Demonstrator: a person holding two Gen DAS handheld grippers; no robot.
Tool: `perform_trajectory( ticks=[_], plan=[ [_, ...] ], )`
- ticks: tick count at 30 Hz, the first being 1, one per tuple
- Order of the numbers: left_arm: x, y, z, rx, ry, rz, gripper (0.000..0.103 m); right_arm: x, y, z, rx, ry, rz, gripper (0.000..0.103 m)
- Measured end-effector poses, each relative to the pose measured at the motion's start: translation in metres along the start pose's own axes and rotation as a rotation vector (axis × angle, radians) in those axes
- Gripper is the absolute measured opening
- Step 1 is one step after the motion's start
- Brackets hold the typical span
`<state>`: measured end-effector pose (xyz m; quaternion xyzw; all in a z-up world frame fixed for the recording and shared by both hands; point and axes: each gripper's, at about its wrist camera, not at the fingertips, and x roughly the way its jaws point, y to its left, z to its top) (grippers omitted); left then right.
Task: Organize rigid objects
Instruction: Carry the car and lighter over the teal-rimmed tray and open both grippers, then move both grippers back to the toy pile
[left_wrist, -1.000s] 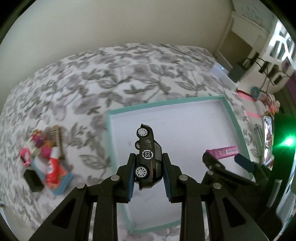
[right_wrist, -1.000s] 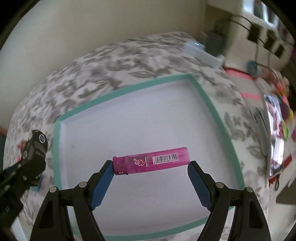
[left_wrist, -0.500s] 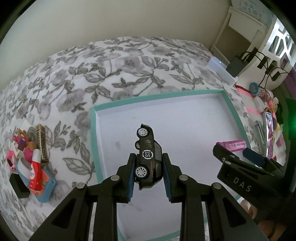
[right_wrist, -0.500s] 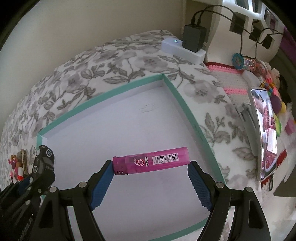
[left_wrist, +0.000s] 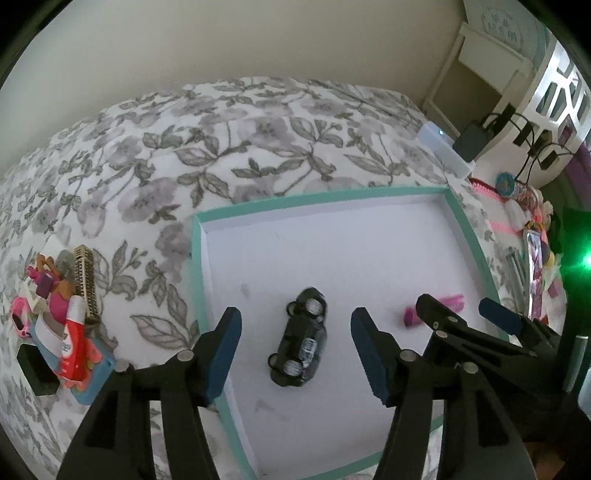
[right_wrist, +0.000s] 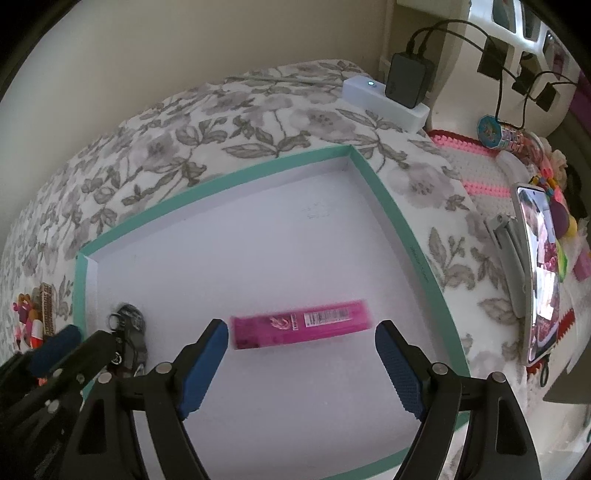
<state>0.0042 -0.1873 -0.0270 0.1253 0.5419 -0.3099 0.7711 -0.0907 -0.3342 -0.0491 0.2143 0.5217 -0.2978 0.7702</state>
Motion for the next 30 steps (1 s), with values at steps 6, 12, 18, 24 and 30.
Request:
perform_trajectory(
  ticks=[6,12,18,24,30],
  plan=[
    [-0.015,0.014,0.005,-0.024,-0.053,0.035,0.079,-0.005,0.002,0.000,-0.004,-0.024,0.003,0.092],
    [-0.033,0.040,0.007,-0.052,-0.118,0.084,0.090,-0.011,0.010,0.000,-0.010,-0.065,0.011,0.103],
    [-0.051,0.092,0.010,-0.172,-0.163,0.098,0.096,-0.016,0.026,0.000,-0.014,-0.095,0.060,0.103],
    [-0.073,0.159,0.001,-0.308,-0.221,0.251,0.098,-0.022,0.050,-0.002,-0.048,-0.139,0.111,0.103],
    [-0.095,0.220,-0.013,-0.436,-0.227,0.333,0.098,-0.045,0.088,-0.010,-0.105,-0.224,0.238,0.103]
  ],
)
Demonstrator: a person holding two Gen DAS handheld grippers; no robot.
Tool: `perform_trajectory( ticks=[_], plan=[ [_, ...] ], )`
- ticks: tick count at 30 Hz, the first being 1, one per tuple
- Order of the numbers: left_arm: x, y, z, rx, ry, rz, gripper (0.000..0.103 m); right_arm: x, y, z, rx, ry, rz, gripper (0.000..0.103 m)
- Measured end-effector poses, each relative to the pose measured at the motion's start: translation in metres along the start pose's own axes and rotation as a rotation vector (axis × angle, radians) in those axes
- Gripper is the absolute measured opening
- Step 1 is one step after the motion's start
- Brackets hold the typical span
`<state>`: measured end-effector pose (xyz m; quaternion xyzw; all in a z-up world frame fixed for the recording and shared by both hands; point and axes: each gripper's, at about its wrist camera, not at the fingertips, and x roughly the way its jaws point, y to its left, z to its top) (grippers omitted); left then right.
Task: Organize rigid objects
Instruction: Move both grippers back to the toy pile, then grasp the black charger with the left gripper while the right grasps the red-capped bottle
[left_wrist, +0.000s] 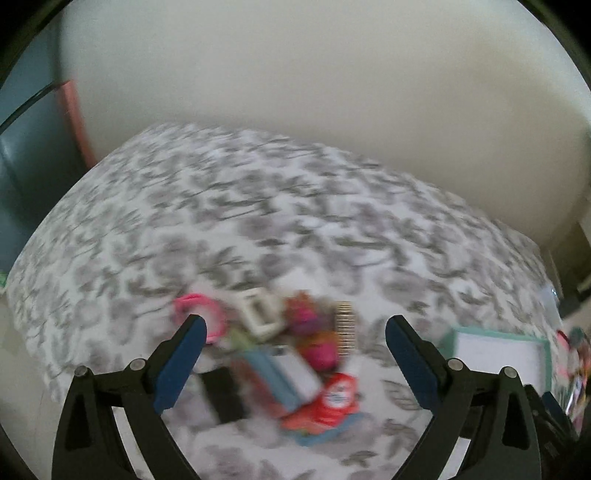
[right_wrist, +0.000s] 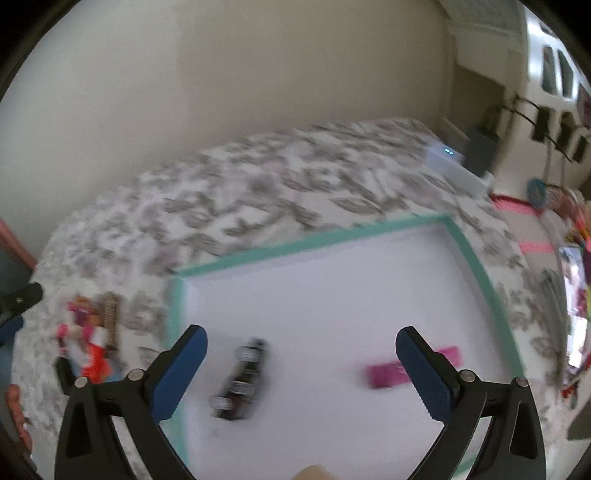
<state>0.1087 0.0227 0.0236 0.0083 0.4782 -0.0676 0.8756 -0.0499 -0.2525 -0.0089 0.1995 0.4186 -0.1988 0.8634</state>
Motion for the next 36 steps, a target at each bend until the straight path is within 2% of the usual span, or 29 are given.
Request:
perform_trajectory(
  ticks=[3,8,12,19,21,23,26,29,31,36],
  plan=[
    [0.006,0.027,0.002,-0.039,0.077,0.021,0.098,-0.006,0.030,-0.001,-0.036,-0.022,0.092,0.103],
    [0.022,0.060,-0.002,-0.118,0.152,0.017,0.098,-0.009,0.089,-0.008,-0.176,-0.035,0.169,0.103],
    [0.029,0.073,-0.011,-0.137,0.192,0.040,0.098,0.005,0.134,-0.022,-0.297,0.004,0.212,0.103],
    [0.053,0.082,-0.025,-0.164,0.286,0.021,0.097,0.046,0.170,-0.044,-0.339,0.097,0.231,0.103],
    [0.057,0.085,-0.028,-0.174,0.303,0.017,0.093,0.052,0.176,-0.048,-0.346,0.119,0.232,0.098],
    [0.061,0.086,-0.029,-0.183,0.315,-0.001,0.082,0.056,0.181,-0.048,-0.344,0.126,0.235,0.093],
    [0.067,0.086,-0.033,-0.195,0.347,-0.032,0.075,0.063,0.187,-0.048,-0.342,0.141,0.235,0.083],
    [0.069,0.084,-0.035,-0.192,0.360,-0.060,0.062,0.069,0.193,-0.049,-0.340,0.156,0.242,0.073],
    [0.072,0.081,-0.037,-0.182,0.372,-0.071,0.055,0.073,0.196,-0.051,-0.343,0.170,0.240,0.057],
    [0.083,0.073,-0.044,-0.164,0.411,-0.102,0.043,0.074,0.200,-0.050,-0.316,0.182,0.279,0.035]
  ],
)
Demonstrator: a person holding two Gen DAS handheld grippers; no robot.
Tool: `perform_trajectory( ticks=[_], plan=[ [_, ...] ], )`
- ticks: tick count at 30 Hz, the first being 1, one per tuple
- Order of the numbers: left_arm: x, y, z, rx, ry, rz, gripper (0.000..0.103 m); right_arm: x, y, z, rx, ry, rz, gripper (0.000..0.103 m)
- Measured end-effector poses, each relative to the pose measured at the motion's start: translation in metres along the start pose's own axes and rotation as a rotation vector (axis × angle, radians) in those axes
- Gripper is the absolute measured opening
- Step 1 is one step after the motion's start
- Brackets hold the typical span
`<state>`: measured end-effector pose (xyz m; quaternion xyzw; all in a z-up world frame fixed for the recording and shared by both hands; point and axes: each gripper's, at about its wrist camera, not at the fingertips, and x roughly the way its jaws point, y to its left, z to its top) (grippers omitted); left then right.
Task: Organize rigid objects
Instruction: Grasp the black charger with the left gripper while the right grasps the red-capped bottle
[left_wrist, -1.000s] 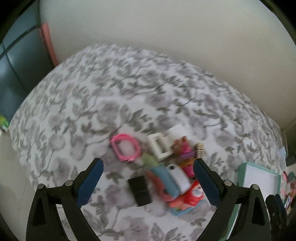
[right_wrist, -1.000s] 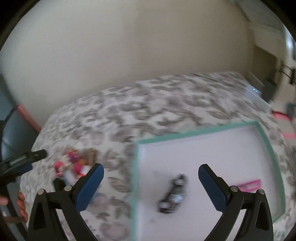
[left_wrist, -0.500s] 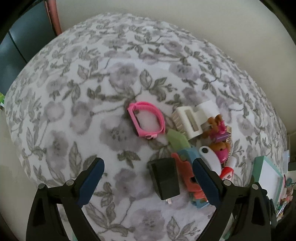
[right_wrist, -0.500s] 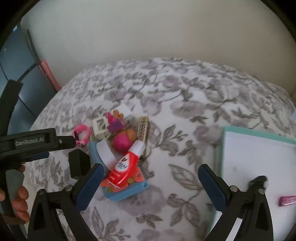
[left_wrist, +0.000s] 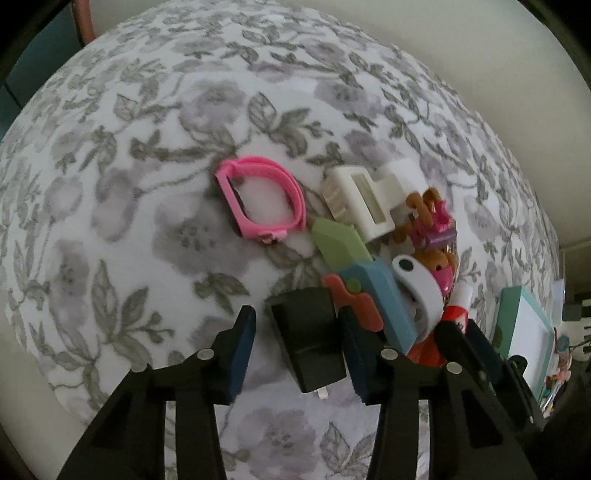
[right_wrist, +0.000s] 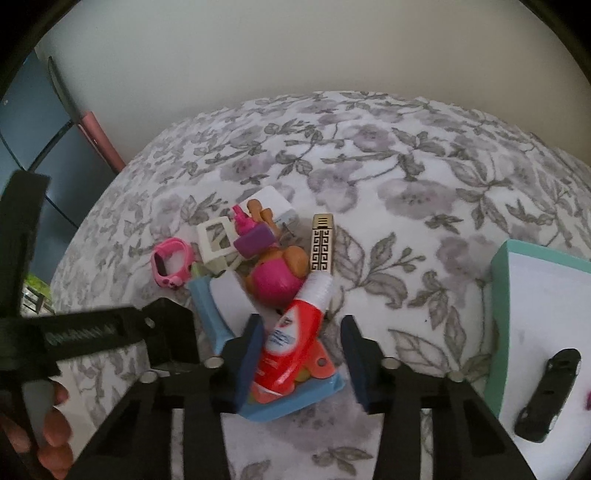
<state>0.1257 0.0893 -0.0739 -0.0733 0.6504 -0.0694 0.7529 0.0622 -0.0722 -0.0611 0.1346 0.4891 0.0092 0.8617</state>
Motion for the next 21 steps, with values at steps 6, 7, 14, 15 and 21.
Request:
perform_trajectory(
  ticks=[6,7,14,15,21],
  plan=[
    [0.008,-0.003,0.000,-0.003,0.013,-0.002,0.031,0.001,-0.003,-0.001,0.026,0.004,0.028,0.033],
    [0.008,-0.004,0.000,-0.004,0.011,-0.003,0.031,0.001,-0.003,-0.002,0.029,0.005,0.030,0.033],
    [0.007,0.000,-0.001,-0.021,0.001,-0.006,0.031,0.007,-0.007,-0.007,0.032,0.029,0.010,0.029],
    [0.007,0.000,-0.001,-0.021,-0.001,-0.002,0.031,0.007,-0.008,-0.007,0.039,0.031,0.012,0.028],
    [0.001,-0.001,0.000,-0.026,-0.024,0.026,0.030,-0.003,-0.015,-0.005,0.060,0.016,0.020,0.027]
  ],
)
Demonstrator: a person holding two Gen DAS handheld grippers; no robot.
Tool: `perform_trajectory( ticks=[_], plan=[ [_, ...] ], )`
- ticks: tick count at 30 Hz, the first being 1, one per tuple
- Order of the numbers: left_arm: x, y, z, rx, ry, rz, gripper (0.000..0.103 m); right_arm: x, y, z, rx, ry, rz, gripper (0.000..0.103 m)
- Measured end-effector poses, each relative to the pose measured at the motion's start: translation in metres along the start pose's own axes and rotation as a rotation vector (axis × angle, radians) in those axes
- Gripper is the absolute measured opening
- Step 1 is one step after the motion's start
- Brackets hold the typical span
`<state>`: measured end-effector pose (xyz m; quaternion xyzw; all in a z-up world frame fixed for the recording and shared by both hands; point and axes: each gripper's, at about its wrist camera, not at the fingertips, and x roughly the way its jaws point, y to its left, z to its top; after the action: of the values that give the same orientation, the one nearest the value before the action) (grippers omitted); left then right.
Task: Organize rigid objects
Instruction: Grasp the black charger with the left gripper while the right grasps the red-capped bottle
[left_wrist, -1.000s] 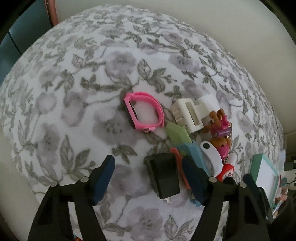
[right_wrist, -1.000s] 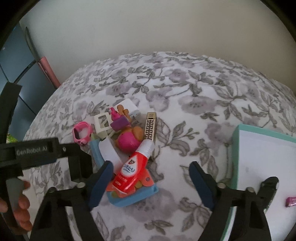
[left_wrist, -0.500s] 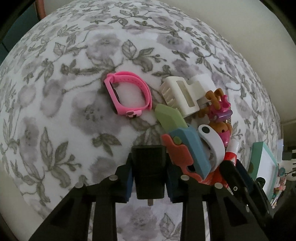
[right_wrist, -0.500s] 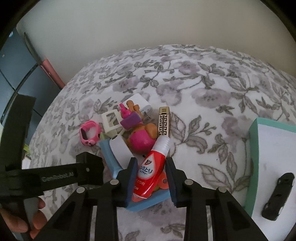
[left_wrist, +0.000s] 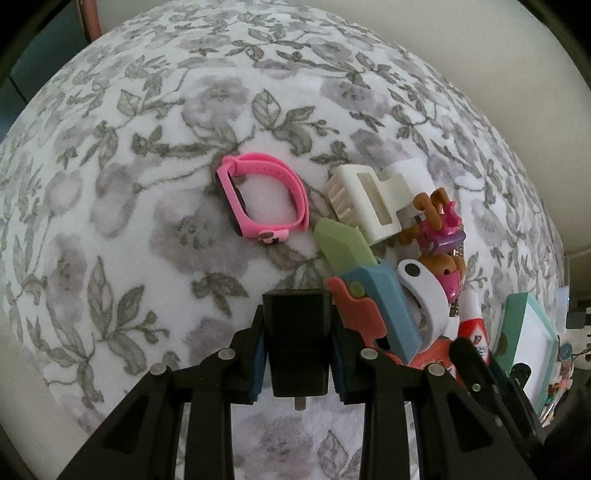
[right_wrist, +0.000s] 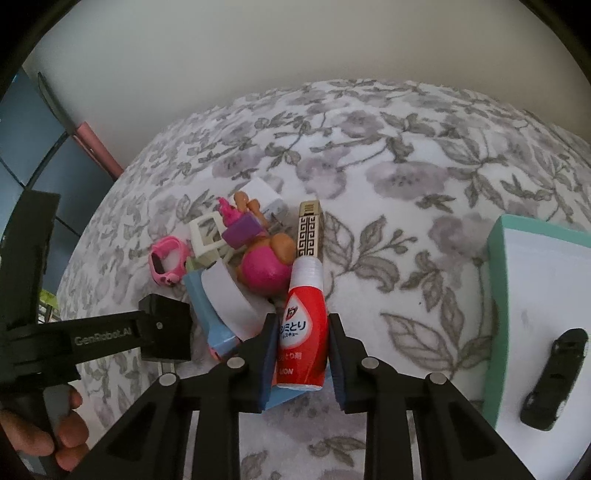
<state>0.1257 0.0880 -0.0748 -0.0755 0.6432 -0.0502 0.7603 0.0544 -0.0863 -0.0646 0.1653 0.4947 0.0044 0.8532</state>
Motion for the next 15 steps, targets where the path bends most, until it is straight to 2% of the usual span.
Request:
perform_trajectory(
  ticks=[7,11,15],
  plan=[
    [-0.022,-0.006,0.003,-0.004,-0.078,0.025,0.030,-0.019,-0.012,0.003,0.033,-0.015,0.016,0.022],
    [-0.027,-0.014,0.002,0.003,-0.092,0.006,0.030,-0.025,-0.019,0.000,0.042,-0.004,0.022,0.022],
    [-0.038,-0.028,-0.002,0.020,-0.126,0.007,0.030,-0.046,-0.028,0.005,0.067,-0.043,0.052,0.022]
  ],
)
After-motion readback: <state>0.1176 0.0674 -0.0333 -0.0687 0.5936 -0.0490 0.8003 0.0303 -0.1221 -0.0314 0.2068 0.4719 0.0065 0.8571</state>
